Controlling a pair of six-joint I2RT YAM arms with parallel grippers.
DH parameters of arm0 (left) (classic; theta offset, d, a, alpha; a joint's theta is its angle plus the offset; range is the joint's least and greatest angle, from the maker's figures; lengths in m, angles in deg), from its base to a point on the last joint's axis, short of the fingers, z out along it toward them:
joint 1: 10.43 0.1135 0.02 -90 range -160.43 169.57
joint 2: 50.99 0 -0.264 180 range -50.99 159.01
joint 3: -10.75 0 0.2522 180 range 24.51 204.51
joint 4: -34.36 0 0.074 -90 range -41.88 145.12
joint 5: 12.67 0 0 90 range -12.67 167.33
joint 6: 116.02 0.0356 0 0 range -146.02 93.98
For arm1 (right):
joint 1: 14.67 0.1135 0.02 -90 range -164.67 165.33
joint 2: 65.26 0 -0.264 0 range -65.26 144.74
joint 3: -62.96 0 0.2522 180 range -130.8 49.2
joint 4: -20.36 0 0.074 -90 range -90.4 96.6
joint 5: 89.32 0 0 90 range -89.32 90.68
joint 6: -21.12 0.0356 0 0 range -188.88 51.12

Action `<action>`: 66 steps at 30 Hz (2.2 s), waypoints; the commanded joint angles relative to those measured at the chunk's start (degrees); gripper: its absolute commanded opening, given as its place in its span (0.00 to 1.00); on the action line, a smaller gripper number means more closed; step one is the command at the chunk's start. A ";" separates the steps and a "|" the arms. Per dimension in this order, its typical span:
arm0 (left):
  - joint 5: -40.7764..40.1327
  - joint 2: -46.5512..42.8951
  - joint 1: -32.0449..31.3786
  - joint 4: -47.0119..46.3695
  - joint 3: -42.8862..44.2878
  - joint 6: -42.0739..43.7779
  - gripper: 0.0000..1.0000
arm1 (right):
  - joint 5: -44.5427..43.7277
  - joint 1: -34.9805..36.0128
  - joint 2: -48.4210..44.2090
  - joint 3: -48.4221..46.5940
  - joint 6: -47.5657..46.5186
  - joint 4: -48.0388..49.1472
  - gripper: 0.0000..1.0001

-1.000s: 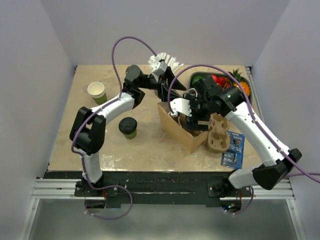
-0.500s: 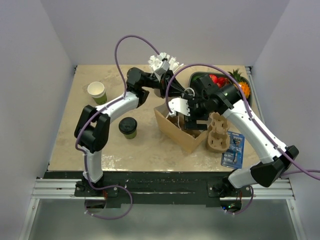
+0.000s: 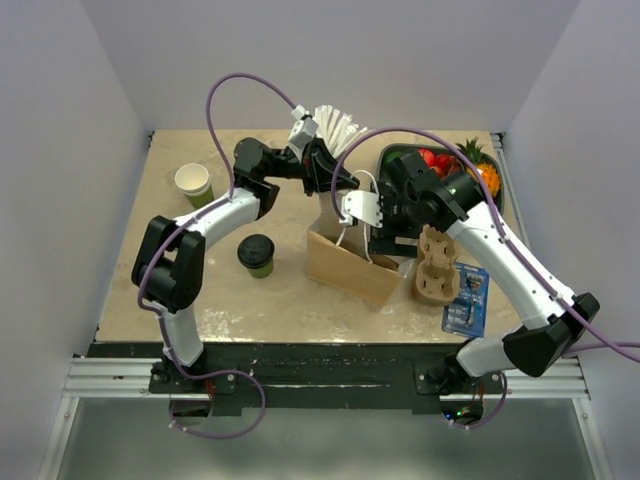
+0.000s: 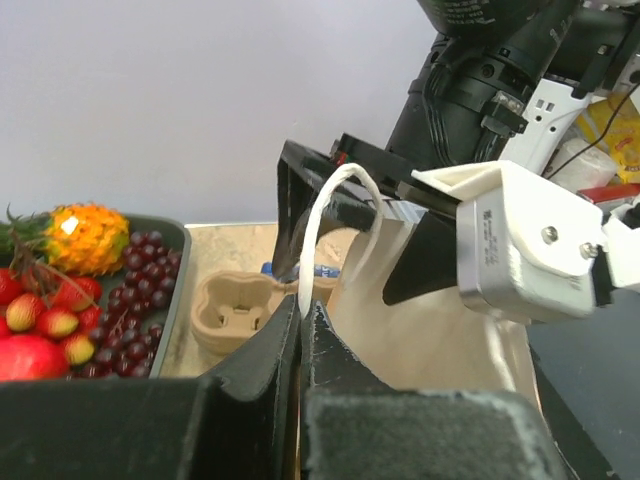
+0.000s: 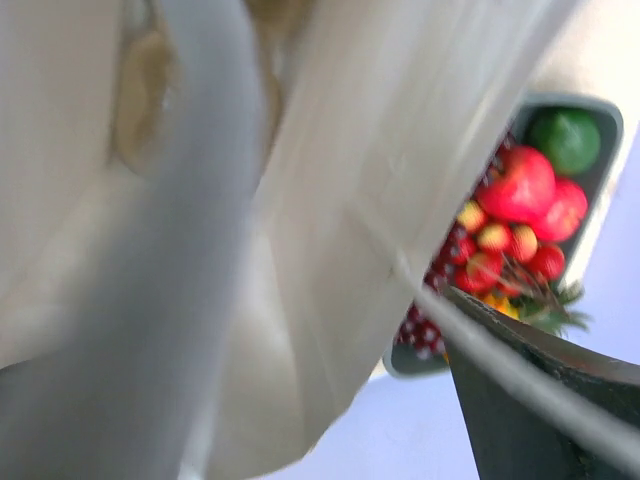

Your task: Pack the takeout coffee

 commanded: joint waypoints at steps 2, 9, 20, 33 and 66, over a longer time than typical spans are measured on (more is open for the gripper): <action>-2.02 -4.87 1.36 3.38 -1.90 5.58 0.00 | -5.74 -0.09 -3.11 2.24 2.41 2.95 0.99; -4.39 -5.75 1.27 17.24 -2.34 14.36 0.00 | -0.65 -0.09 -5.04 -2.93 3.90 4.00 0.99; -7.56 -9.70 1.36 38.61 -0.41 29.84 0.00 | 17.95 -4.37 -9.01 -3.12 12.69 10.33 0.99; -10.02 -12.78 1.27 47.51 0.12 34.86 0.00 | 47.06 -24.78 -2.24 -2.77 20.52 10.94 0.77; -19.05 -18.39 2.06 68.40 4.95 47.49 0.87 | 55.87 -24.78 4.62 6.81 30.71 28.17 0.00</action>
